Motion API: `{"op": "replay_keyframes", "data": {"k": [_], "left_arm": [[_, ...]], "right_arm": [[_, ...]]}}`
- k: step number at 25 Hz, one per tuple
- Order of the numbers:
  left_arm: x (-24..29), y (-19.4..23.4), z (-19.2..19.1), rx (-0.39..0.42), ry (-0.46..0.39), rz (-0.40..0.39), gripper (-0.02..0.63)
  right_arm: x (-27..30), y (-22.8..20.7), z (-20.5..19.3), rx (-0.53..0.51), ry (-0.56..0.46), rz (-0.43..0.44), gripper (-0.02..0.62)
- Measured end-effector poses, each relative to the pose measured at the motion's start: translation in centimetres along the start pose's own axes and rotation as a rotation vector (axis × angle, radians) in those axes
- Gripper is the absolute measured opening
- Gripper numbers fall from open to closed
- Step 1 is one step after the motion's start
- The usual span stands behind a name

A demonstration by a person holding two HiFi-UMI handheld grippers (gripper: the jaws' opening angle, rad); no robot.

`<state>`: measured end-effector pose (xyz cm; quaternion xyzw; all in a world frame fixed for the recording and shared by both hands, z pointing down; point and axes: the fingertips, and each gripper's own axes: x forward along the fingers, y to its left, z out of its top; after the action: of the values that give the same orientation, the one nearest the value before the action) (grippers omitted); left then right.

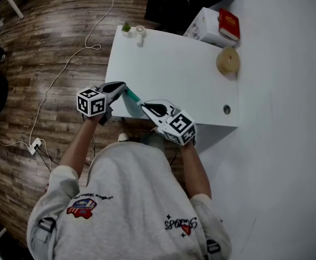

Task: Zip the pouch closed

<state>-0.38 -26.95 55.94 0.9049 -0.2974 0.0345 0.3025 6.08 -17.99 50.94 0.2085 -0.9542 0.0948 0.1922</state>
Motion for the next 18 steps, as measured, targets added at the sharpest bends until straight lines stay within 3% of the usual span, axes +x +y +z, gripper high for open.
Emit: {"op": "replay_keyframes", "data": {"k": [18], "left_arm": [[-0.8,3.3,-0.8,-0.026,-0.002,0.094,0.009]], "right_arm": [[-1.8,-0.2,-0.5,0.045,-0.022,-0.003,0.008]]}}
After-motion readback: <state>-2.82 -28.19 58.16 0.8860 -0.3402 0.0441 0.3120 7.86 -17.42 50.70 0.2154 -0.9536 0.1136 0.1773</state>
